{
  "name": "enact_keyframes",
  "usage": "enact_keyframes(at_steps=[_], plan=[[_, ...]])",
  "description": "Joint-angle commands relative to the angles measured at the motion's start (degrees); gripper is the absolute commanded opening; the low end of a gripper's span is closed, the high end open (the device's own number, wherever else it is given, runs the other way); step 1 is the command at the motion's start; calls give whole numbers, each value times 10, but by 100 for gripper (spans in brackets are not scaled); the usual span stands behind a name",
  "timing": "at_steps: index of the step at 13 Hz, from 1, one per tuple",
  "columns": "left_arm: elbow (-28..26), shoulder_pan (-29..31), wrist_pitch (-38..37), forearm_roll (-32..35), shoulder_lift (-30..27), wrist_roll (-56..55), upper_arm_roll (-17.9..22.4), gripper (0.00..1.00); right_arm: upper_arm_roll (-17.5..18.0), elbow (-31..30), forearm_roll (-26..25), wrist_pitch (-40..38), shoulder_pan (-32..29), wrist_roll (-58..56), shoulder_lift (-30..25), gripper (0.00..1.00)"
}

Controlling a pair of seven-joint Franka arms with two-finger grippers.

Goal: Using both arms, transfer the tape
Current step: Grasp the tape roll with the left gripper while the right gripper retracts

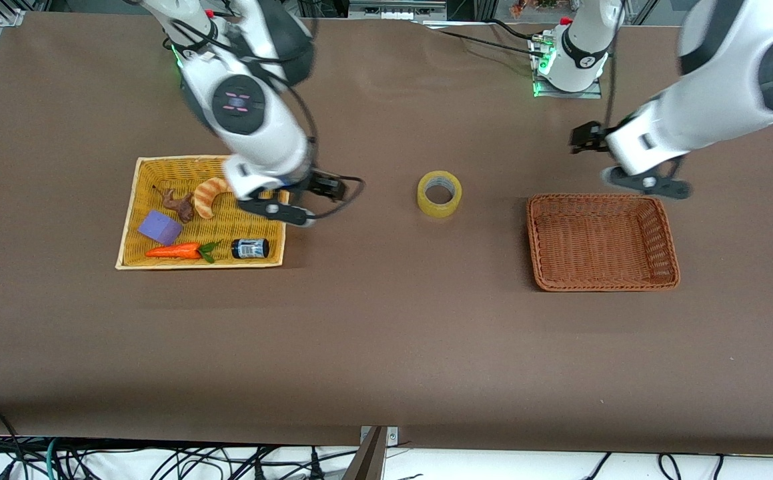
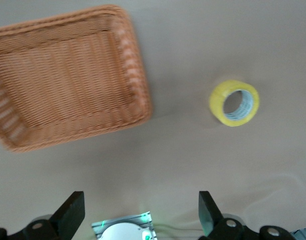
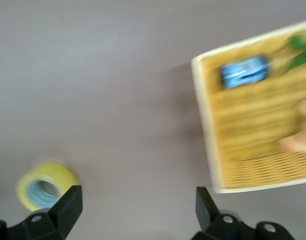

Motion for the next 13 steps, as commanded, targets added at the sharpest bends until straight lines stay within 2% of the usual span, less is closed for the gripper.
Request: enact_keyframes(at_steps=[1,4,5,7,10,13], plan=[[-16,1,77,-9,64,-21,-61,100,-17,-58,28,-60,-64,-164,-98,100],[-100,-12,226,-2,89,-89,-117,100,-106,-58,28,-114,-74,-362,-145,100],[-133,-30,275,1,94,-100,-123,100,-138,-58,28,-123,-75,-421,-157,100],[-182,-46,373,13,117,-101,-123,100,-180,-58,26,-126,-75,-491,-170,100],[-191,-76,431,59,170,-124,-122,100,-195,-56,15,-127,-76,-500,-175,100],[-191,-99,489,195,230,-254,-123,100,-196,-55,7,-126,-76,-499,-175,100]])
